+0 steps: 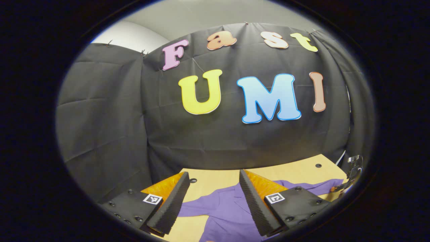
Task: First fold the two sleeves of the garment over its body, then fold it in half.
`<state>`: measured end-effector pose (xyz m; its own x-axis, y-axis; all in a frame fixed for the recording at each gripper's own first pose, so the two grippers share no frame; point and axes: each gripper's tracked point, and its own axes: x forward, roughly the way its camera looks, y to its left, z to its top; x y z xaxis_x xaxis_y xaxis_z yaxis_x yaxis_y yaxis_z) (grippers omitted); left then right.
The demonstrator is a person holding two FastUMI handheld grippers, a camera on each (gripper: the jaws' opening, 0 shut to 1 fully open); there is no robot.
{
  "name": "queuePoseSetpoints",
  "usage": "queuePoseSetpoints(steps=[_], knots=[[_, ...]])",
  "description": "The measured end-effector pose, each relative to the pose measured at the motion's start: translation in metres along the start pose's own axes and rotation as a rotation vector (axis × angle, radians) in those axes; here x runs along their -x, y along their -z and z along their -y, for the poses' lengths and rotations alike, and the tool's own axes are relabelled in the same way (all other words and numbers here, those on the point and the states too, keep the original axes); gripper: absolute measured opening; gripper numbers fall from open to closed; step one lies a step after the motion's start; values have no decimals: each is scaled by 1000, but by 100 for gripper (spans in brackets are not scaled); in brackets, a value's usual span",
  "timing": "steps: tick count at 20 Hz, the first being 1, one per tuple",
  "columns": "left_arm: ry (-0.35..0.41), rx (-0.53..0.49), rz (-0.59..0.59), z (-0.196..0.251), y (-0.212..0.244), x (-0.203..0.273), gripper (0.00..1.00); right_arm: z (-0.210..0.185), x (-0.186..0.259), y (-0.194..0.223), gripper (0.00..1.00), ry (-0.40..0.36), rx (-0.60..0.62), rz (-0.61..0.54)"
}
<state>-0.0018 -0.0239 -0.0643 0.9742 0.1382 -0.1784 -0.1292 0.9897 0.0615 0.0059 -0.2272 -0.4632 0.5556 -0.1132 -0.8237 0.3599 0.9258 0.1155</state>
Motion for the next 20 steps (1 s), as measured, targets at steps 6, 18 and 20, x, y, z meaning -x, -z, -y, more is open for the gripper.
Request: queuePoseSetpoints(steps=[6,18,20], knots=[[-12,-5,0,-6,2,3,93,-3,1,-5,1,34,21,-27],[-23,2,-32,-68,34,-16,94,-138,59,-72,1,-160,-39,134],[-22,10,-41,-82,44,-23,93,-169,69,-81,1,-197,-36,158]])
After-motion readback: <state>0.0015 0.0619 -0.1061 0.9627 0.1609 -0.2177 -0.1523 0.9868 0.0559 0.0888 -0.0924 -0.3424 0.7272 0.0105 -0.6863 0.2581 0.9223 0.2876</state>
